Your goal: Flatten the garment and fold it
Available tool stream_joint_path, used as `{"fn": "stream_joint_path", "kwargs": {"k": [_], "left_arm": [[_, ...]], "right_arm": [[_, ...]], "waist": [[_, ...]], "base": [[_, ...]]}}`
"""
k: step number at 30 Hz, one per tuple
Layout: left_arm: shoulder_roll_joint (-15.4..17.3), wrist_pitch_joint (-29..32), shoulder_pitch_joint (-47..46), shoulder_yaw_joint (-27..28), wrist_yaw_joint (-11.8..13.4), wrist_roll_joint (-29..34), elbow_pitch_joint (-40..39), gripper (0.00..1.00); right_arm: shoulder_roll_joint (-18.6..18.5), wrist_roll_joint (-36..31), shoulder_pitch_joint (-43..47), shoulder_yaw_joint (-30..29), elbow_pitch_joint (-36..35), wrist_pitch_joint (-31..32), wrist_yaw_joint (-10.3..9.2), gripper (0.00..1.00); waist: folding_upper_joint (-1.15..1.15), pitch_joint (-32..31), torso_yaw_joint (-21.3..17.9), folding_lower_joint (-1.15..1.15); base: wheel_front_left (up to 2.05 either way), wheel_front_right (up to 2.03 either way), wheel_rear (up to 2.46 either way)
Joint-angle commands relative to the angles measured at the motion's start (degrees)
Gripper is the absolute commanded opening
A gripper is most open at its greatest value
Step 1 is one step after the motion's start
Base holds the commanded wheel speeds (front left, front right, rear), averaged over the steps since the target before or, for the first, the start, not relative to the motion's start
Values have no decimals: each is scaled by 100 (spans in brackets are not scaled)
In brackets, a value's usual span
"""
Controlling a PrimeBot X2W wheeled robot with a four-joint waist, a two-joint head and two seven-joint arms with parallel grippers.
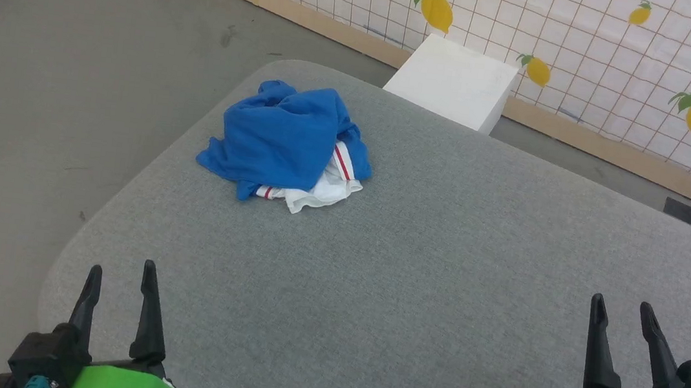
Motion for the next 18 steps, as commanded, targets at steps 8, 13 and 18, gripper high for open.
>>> {"fn": "stream_joint_path", "kwargs": {"k": [8,13,18], "left_arm": [[456,880,-1114,-110,-530,-217,-64,100],[675,1895,-2109,-201,-647,-491,-192,100],[957,2637,-3246,-224,-738,-707,-10,100]], "right_arm": [[5,-7,40,-117,-98,-35,-9,100],[5,-111,12,-264,-227,-12,-9,100],[5,-264,-78,-363,-497,103,-9,100]], "waist": [[0,218,-22,0],[0,481,-20,0],[0,843,-85,0]], "base": [[0,0,0],[0,0,0],[0,0,0]]}}
